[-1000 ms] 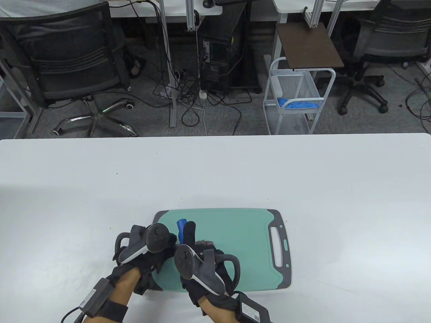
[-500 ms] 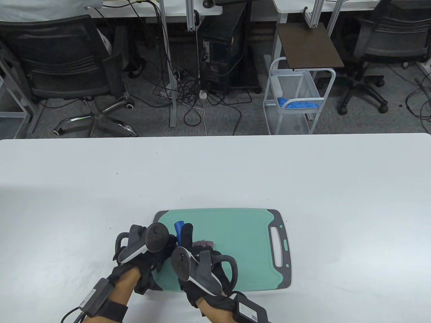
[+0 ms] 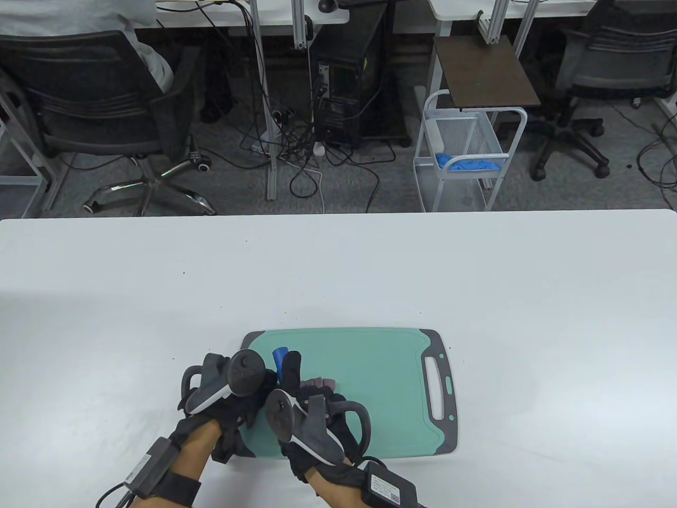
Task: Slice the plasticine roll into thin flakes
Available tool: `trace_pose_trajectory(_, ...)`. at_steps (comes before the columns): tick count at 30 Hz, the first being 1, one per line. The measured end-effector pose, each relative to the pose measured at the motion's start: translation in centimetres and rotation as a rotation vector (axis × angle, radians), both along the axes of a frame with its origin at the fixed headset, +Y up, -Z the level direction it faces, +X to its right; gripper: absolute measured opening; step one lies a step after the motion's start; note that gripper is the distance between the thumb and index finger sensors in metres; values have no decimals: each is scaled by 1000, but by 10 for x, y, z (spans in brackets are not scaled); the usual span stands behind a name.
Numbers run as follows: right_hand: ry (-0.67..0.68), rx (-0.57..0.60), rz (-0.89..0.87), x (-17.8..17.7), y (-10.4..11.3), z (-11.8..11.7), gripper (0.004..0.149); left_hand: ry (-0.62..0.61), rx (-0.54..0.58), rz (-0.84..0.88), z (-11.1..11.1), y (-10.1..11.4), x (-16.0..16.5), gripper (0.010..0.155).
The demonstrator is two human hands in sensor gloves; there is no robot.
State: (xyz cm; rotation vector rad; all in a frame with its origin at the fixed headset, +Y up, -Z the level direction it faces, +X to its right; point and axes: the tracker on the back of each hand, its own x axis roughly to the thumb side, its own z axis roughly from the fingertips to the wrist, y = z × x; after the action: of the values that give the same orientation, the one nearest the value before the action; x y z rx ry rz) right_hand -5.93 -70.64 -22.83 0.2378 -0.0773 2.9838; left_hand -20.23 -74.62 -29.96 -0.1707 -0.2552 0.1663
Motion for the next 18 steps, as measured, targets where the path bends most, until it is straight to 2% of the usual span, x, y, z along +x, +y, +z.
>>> trace_pose_trajectory(18,3,14,35,-7,-9,-5,84,-4,-1,-6,0,0,1,47)
